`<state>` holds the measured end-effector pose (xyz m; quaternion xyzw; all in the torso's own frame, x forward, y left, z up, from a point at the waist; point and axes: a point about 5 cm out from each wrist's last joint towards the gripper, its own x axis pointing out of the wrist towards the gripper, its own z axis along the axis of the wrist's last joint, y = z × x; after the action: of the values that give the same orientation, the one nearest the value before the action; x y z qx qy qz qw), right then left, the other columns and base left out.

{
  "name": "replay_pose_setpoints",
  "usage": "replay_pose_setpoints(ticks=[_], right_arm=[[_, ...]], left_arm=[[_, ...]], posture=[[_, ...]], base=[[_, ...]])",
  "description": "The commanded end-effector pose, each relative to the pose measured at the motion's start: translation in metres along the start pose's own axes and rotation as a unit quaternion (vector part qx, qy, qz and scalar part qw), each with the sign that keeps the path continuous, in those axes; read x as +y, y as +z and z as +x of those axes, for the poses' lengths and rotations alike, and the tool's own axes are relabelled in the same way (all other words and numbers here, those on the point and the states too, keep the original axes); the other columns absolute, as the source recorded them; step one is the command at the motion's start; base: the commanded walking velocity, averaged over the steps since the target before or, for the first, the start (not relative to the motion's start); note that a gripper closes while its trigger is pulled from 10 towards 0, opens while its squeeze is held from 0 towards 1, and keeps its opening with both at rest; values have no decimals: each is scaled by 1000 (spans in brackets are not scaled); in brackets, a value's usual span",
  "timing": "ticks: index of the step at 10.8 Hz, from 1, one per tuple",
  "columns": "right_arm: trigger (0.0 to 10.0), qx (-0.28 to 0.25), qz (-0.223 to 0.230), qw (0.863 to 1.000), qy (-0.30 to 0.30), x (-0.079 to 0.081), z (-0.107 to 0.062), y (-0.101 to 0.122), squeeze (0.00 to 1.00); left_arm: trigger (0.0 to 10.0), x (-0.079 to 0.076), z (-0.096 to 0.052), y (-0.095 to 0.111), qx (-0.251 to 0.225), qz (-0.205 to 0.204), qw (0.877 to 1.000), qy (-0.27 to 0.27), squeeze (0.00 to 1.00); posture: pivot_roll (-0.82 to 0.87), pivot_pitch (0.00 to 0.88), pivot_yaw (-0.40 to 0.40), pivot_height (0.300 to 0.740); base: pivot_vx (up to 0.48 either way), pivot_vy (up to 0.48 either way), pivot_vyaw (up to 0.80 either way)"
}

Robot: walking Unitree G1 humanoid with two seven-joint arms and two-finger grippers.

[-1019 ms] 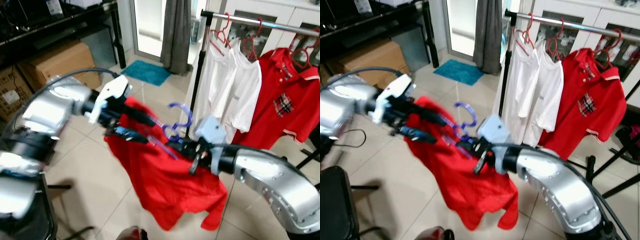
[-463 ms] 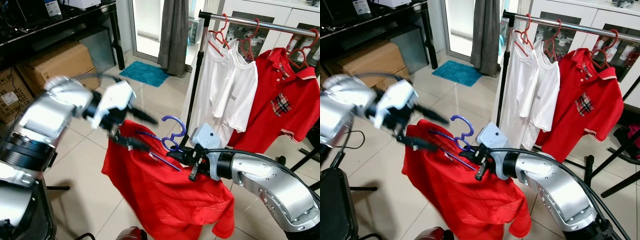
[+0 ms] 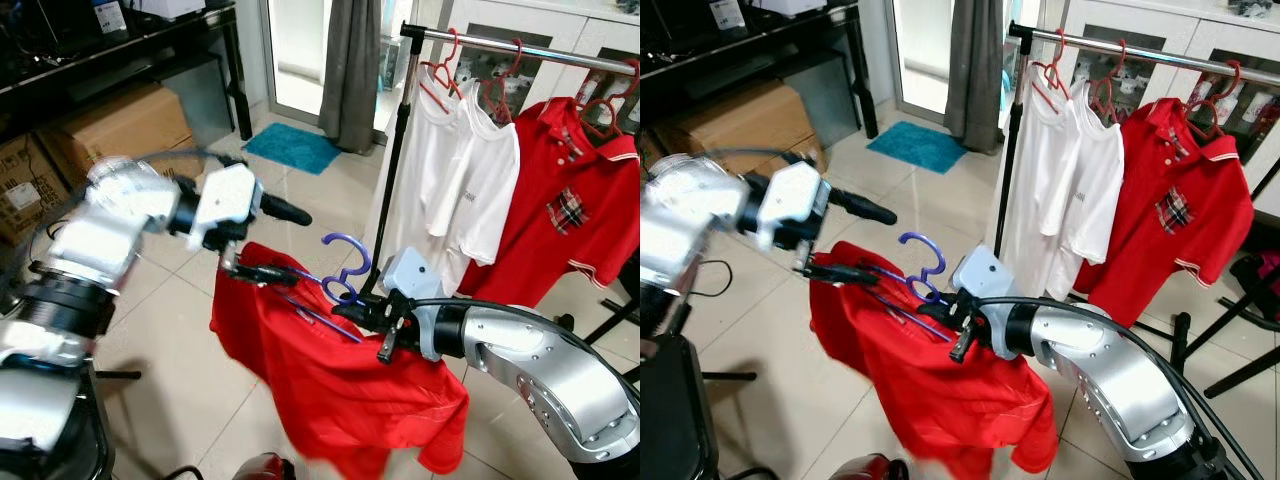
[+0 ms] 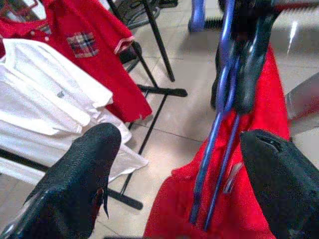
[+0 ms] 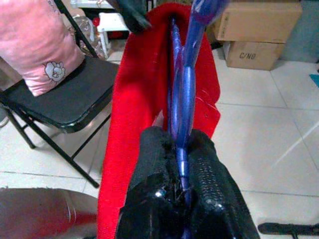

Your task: Hang hanger

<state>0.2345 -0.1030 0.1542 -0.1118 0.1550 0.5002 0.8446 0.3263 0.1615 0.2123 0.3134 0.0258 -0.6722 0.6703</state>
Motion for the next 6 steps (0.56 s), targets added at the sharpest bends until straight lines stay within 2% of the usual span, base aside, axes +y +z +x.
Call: replay_pose_setpoints(ticks=[1, 2, 4, 6], right_arm=[[0, -23, -25, 999, 7, 2, -2, 14, 0], [0, -24, -26, 999, 7, 3, -2, 15, 0], [0, -28, -27, 999, 8, 5, -2, 16, 0], [0, -30, -32, 999, 12, 6, -2, 18, 0]], left_arm=[[10000, 5, -1, 0, 11, 20, 1000, 12, 0], [10000, 5, 1, -2, 7, 17, 1000, 7, 0], [10000, 4, 11, -1, -46, -9, 999, -21, 0], [10000, 4, 17, 1, -71, -7, 997, -43, 0]], posture=[[34, 0, 64, 740], [32, 0, 68, 740], [31, 0, 74, 740], [33, 0, 71, 740]], base=[[0, 0, 0], [0, 0, 0], [0, 0, 0], [0, 0, 0]])
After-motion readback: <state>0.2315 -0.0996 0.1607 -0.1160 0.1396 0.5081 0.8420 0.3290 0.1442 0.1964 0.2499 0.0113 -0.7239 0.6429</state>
